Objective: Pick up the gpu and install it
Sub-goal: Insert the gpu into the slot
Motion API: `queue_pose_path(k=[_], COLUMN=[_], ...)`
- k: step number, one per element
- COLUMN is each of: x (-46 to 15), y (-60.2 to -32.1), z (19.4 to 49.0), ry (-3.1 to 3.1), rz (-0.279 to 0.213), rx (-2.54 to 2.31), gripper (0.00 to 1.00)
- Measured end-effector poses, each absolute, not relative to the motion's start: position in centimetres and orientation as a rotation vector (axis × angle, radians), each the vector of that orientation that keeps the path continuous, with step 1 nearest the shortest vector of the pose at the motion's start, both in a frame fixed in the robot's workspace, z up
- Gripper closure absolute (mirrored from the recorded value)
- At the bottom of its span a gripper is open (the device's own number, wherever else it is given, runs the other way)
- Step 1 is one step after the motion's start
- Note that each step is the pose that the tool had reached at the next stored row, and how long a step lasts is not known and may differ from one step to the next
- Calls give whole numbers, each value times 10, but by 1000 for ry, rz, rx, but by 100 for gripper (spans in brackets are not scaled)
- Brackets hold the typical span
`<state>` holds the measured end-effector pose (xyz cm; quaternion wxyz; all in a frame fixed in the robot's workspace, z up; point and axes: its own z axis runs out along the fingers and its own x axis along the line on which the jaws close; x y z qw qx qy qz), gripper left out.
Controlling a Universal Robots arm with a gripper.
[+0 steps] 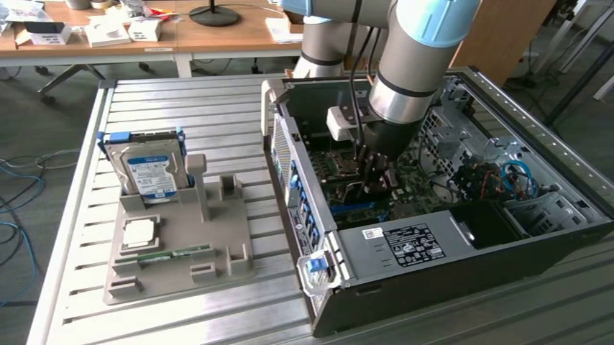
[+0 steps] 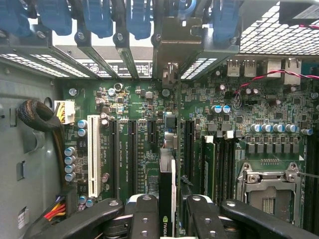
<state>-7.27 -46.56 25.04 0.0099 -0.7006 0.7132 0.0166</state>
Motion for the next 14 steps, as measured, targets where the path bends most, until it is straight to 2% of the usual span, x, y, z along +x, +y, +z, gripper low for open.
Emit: queue_pose_path(k=[14], x=[-73], y=[-466], z=[249], ry=[2227], rz=[52], rx=[-2187], gripper=[74])
